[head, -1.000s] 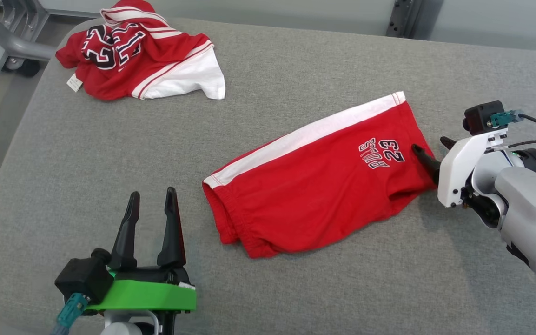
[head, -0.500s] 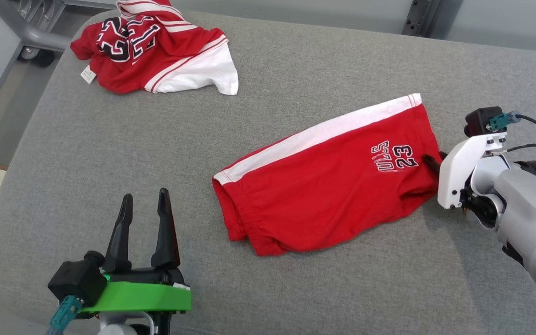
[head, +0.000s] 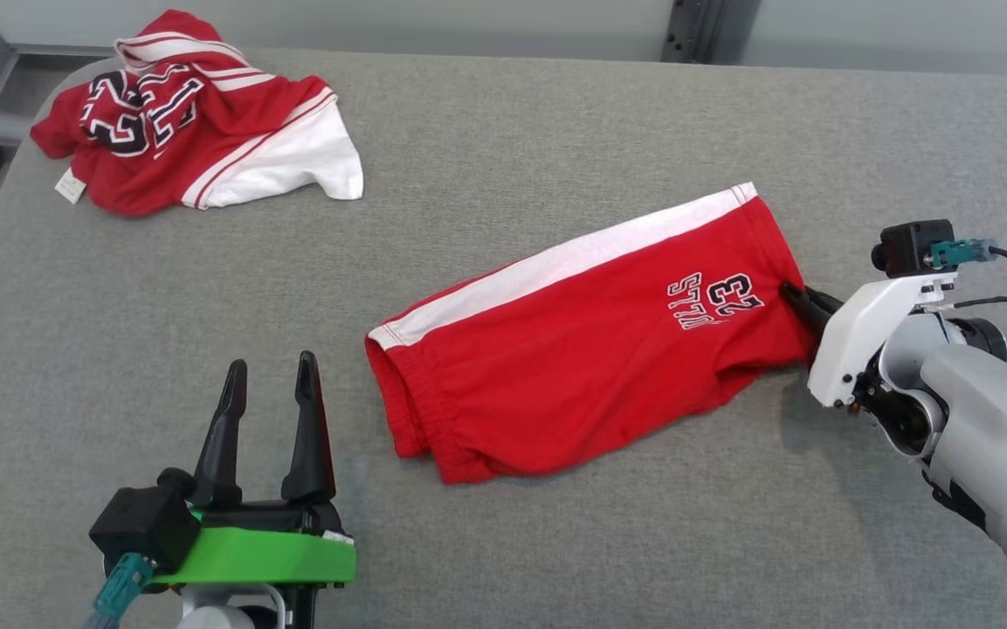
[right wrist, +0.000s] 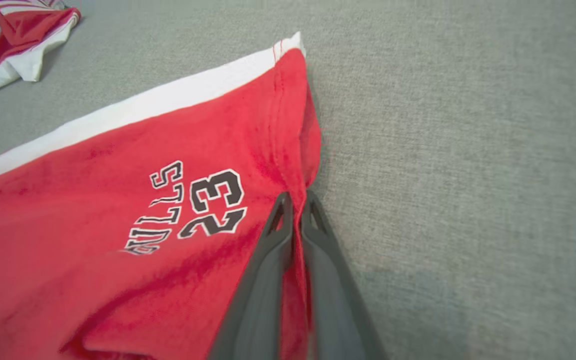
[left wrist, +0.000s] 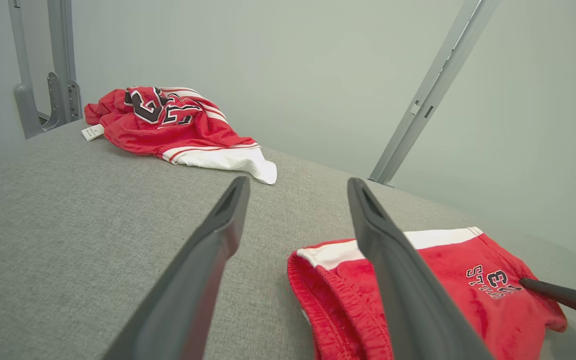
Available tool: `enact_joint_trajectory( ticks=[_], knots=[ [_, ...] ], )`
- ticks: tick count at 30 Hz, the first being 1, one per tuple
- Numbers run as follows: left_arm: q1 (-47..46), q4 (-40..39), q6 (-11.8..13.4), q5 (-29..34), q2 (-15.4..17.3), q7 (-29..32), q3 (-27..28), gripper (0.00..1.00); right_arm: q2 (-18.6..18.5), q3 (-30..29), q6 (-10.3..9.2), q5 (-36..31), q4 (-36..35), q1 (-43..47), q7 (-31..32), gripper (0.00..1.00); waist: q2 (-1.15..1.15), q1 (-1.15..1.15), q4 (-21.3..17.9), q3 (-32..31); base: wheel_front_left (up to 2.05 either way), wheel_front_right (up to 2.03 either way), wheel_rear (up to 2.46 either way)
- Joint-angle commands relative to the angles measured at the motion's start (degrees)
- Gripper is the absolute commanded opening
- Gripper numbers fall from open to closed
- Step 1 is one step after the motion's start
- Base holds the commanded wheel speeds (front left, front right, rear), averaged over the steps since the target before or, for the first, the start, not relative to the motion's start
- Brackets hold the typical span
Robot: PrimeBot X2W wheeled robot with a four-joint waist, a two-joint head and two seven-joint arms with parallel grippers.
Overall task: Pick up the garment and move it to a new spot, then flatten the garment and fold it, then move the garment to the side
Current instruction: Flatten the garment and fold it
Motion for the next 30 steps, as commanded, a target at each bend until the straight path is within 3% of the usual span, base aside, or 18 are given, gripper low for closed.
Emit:
enact_joint_trajectory(
  ticks=[1,9,16,23,30],
  knots=[
    [-0.65,0.15,-0.32,0.75,0.24,-0.04,0.36,1.00,-0.69,-0.36,-0.08,0.62,-0.74,1.64,-1.50,0.00,0.00,0.00,-3.81,-0.69,0.00,0.00,0.00],
    [-1.03,1.29,-1.41,2.99,0.24,-0.04,1.44,1.00,-1.96,-2.12,-0.08,2.95,-4.05,6.37,-7.91,0.00,0.00,0.00,-10.75,-0.53,0.00,0.00,0.00],
    [-1.15,2.03,-2.01,4.02,0.24,-0.04,1.85,1.00,-1.73,-3.89,-0.08,4.27,-4.13,9.53,-10.28,0.00,0.00,0.00,-14.39,-0.42,0.00,0.00,0.00],
    [-0.90,2.77,-2.22,4.21,0.24,-0.04,1.34,1.00,-0.59,-4.71,-0.07,3.97,-4.79,9.20,-10.99,0.00,0.00,0.00,-15.06,-1.42,0.00,0.00,0.00],
    [0.13,3.11,-2.09,3.77,0.24,-0.04,0.77,1.00,-0.34,-4.62,-0.04,2.34,-9.64,8.34,-11.29,0.00,0.00,0.00,-13.03,-3.81,0.00,0.00,0.00]
  ],
)
